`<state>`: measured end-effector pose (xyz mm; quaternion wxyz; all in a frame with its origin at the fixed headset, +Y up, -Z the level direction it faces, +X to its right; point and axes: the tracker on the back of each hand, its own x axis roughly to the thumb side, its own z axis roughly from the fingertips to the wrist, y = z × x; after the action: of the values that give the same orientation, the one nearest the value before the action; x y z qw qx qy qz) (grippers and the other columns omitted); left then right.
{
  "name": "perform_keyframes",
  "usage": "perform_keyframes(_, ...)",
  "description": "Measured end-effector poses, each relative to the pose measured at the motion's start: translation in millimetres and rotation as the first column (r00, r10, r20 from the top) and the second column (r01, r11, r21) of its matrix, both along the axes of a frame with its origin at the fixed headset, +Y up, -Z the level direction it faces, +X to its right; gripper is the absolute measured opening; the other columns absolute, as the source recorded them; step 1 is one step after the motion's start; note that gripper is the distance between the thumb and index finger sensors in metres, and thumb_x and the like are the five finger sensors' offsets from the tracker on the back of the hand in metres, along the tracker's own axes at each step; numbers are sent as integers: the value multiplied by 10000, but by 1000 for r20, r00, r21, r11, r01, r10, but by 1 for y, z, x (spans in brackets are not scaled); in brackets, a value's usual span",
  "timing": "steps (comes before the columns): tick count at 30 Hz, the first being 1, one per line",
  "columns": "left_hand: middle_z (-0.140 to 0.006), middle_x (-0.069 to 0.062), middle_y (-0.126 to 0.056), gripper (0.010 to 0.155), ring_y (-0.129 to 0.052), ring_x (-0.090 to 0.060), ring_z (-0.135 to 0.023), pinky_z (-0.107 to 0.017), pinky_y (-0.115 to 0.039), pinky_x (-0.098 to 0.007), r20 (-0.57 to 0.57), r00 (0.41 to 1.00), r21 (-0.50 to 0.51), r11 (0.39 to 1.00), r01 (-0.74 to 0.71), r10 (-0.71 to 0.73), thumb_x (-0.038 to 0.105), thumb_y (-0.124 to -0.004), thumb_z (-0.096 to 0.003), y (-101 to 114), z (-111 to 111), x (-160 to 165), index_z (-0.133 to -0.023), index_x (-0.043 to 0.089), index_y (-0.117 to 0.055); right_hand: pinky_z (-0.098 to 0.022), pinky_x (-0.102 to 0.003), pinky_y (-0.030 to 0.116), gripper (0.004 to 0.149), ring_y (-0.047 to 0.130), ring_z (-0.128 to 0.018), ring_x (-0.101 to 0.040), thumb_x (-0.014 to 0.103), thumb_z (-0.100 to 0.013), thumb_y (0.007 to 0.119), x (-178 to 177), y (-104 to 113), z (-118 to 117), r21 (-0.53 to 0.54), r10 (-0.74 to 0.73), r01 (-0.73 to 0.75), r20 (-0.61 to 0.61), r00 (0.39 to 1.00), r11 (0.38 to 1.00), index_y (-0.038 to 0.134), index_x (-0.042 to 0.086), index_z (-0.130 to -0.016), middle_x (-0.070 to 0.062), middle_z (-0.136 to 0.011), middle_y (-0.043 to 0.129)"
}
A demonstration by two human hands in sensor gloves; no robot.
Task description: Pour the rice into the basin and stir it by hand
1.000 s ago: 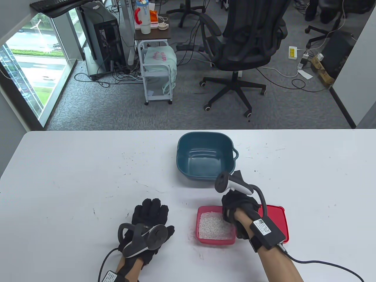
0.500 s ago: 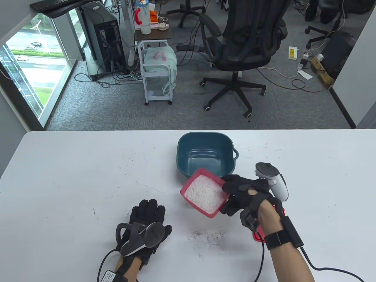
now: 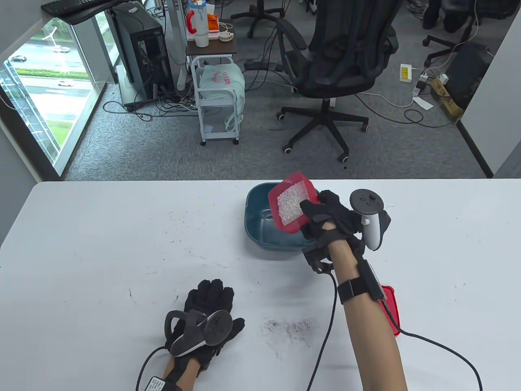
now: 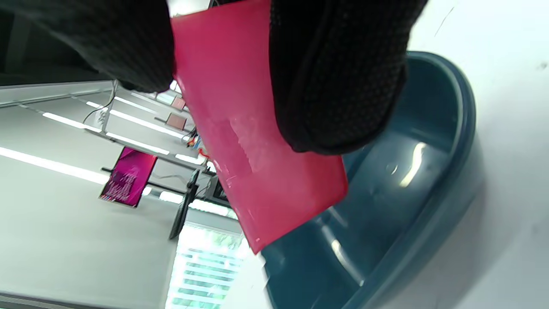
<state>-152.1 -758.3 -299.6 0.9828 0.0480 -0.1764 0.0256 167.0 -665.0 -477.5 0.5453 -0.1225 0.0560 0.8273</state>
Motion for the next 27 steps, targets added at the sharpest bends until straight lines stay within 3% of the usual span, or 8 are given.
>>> perform_keyframes(7,-1118,-244,-642,857,-635,-579,-997,-680,-596,-727,9,1000,-7,1000,15,-15,672,-755,-352,-1,0,2,-1034,153,-727,-122,-387,1000,846,1103,-236,-405,487,-273,952,-13,-12,-14,36,204,-207,74,976,978,593,101,-934,-272,-729,644)
perform_keyframes(14,-1116,-240,-650,848,-641,-578,-995,-680,-598,-726,6,999,-24,999,36,-36,672,-754,-354,0,1,3,-1026,155,-742,-114,-383,996,845,1103,-223,-397,499,-265,952,-37,-10,-22,98,429,-434,67,901,896,610,91,-922,-264,-726,657)
perform_keyframes(19,-1116,-242,-652,845,-644,-578,-994,-679,-599,-727,4,999,-32,999,41,-40,671,-755,-354,0,1,3,-1023,155,-747,-115,-382,993,842,1102,-222,-391,507,-260,948,-52,-1,-23,174,595,-599,83,799,781,620,93,-915,-258,-728,664)
perform_keyframes(27,-1115,-240,-655,843,-645,-576,-995,-679,-600,-726,0,999,-40,998,49,-49,671,-754,-355,0,1,4,-1024,157,-747,-195,-438,946,831,1060,-310,-414,502,-255,929,-62,23,-17,349,789,-767,112,604,538,620,108,-917,-240,-768,661)
